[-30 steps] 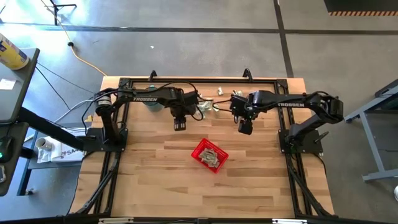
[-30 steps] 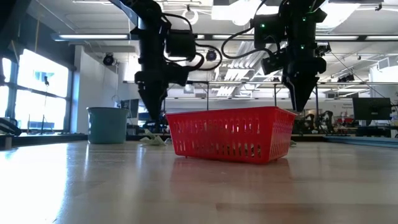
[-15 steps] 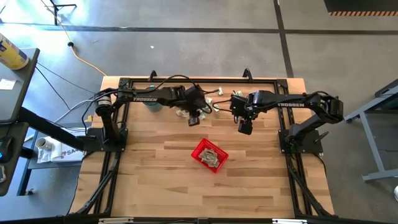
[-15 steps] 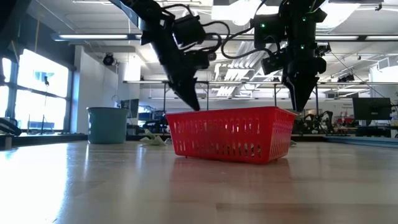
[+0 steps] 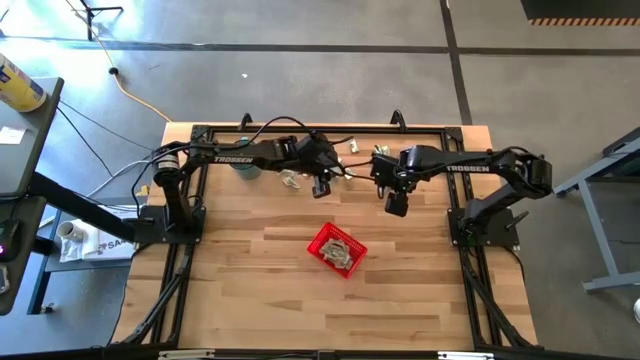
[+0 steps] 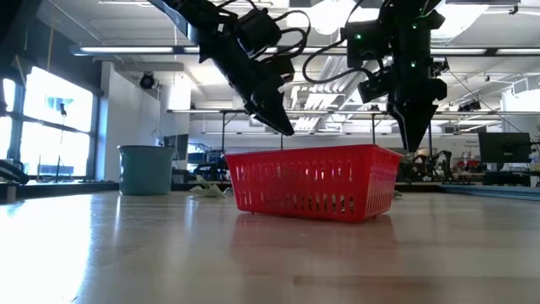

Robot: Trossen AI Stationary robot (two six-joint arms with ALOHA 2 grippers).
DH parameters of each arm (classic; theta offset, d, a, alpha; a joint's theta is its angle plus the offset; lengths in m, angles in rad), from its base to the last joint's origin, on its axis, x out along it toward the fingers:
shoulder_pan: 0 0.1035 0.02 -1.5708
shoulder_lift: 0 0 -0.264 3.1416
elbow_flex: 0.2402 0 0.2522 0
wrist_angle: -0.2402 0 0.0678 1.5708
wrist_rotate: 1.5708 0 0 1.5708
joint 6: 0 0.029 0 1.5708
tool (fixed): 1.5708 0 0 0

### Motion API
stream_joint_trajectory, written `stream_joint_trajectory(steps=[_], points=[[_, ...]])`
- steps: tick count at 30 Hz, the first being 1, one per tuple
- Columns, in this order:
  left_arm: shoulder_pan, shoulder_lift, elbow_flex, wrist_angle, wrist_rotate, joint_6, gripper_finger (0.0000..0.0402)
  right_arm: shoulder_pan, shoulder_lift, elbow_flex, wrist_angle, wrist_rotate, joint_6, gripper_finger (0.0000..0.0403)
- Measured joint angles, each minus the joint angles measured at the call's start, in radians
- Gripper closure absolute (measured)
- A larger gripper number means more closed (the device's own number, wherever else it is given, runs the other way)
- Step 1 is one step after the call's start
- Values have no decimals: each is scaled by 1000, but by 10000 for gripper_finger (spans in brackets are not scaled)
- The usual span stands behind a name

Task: Pick and place Stevia / Truvia into bins
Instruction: Put the light green stevia packet into the bin

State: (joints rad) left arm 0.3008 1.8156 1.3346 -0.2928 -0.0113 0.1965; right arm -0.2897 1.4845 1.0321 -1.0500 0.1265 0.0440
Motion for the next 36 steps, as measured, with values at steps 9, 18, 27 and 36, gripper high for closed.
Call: stream_joint_trajectory(steps=[9, 18, 27, 36], points=[[0, 0, 0, 3, 0, 0, 225, 0, 0, 0, 0, 0, -3, 178], [0, 0, 0, 3, 0, 0, 225, 0, 0, 0, 0, -1, 10, 178], [0, 0, -1, 59, 0, 11, 224, 0, 0, 0, 4, 0, 1, 178], [-16, -14, 0, 207, 26, -333, 224, 0, 0, 0, -2, -5, 8, 178]])
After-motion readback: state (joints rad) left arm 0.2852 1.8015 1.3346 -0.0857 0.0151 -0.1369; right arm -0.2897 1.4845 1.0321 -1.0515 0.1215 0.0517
